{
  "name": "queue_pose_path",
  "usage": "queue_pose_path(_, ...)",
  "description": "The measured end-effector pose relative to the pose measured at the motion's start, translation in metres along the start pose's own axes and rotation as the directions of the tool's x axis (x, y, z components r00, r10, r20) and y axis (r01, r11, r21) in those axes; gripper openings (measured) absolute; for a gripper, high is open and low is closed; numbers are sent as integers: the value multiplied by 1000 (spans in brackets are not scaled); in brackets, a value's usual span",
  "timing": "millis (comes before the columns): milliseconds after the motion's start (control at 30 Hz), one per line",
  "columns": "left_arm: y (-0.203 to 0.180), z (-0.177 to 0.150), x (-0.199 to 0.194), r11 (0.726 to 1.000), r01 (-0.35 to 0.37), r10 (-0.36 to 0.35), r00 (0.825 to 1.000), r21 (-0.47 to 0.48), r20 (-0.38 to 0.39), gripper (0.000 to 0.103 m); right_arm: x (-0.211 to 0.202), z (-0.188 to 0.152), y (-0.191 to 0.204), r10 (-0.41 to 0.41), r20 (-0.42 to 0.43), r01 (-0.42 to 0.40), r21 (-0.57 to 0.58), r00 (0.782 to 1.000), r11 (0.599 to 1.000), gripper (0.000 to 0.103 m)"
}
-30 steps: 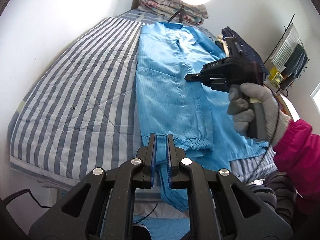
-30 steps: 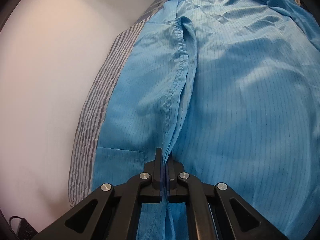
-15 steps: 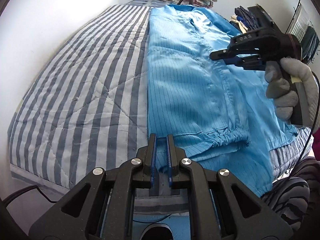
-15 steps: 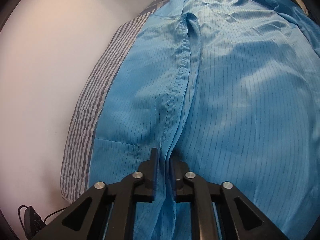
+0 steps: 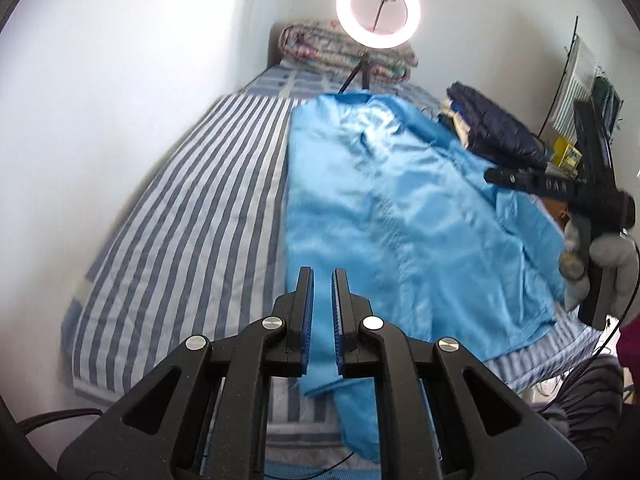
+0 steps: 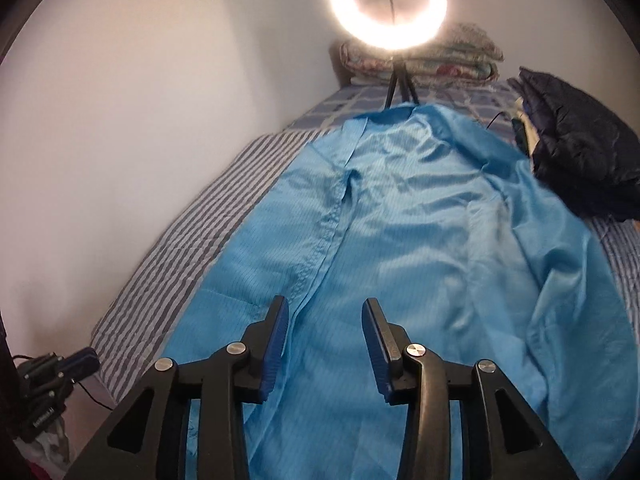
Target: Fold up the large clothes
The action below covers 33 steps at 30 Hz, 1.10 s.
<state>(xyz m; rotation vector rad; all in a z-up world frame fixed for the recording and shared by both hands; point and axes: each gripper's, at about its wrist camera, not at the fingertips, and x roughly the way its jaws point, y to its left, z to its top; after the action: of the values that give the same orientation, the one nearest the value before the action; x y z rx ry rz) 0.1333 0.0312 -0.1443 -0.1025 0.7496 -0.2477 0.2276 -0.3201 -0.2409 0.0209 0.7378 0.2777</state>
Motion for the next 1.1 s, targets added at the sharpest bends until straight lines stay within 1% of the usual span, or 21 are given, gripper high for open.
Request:
queue_pose_path(133, -15, 25, -6, 1000, 7, -7, 999, 13, 43, 7, -33, 1, -26, -62, 43, 62, 14, 997, 998, 50)
queue_pose_path(167, -19, 31, -7, 1000, 15, -16, 999, 13, 50, 9, -39, -1, -33, -79, 44, 78, 17, 996, 997, 52)
queue_pose_path(200, -24, 36, -8, 1000, 24, -24, 998, 11, 56, 13, -46, -3, -42, -101, 44, 101, 22, 994, 995, 55)
queue_pose_path(233, -29, 41, -9, 999, 35, -35, 997, 10, 64, 27, -53, -5, -48, -118, 46, 117, 25, 992, 993, 57)
queue_pose_path(267, -35, 47, -11, 999, 47, -47, 996, 10, 77, 41, -61, -9, -58, -145, 48, 143, 29, 988, 989, 61)
queue_pose_path(300, -41, 51, -14, 998, 59, -60, 994, 15, 89, 44, -67, -12, -64, -162, 49, 161, 31, 986, 986, 65)
queue_pose_path(333, -46, 54, -16, 997, 69, -70, 993, 22, 98, 44, -75, -16, -73, -192, 51, 190, 35, 980, 981, 67)
queue_pose_path(400, -60, 64, -22, 995, 86, -90, 989, 42, 113, 47, -85, -23, -89, -224, 52, 222, 47, 973, 974, 68)
queue_pose_path(433, -65, 69, -23, 995, 90, -95, 989, 48, 116, 53, -92, -27, -98, -234, 48, 231, 63, 971, 971, 68)
queue_pose_path(467, -72, 75, -24, 994, 98, -104, 987, 56, 124, 56, -98, -31, -109, -244, 39, 240, 86, 969, 967, 68)
queue_pose_path(533, -83, 88, -25, 992, 95, -105, 985, 78, 134, 56, -110, -40, -131, -258, 27, 252, 135, 966, 958, 68)
queue_pose_path(633, -97, 105, -20, 991, 91, -103, 987, 95, 126, 57, -127, -52, -161, -276, 15, 267, 211, 961, 940, 68)
queue_pose_path(733, -113, 119, -11, 990, 89, -102, 987, 105, 121, 57, -140, -67, -196, -269, 2, 255, 314, 963, 915, 68)
queue_pose_path(800, -125, 124, -4, 988, 103, -115, 988, 112, 106, 57, -145, -79, -219, -266, -11, 250, 384, 964, 889, 68)
queue_pose_path(967, -160, 118, 16, 973, 178, -187, 981, 149, 48, 57, -149, -121, -275, -230, -45, 214, 566, 972, 796, 63)
queue_pose_path(1033, -168, 111, 24, 966, 205, -212, 977, 159, 30, 57, -146, -139, -293, -171, -56, 167, 638, 984, 752, 63)
queue_pose_path(1067, -171, 104, 31, 962, 225, -230, 973, 158, 17, 57, -143, -148, -302, -123, -52, 125, 676, 991, 726, 63)
queue_pose_path(1100, -172, 99, 37, 959, 238, -241, 970, 152, 4, 57, -141, -156, -309, -97, -51, 105, 704, 994, 702, 63)
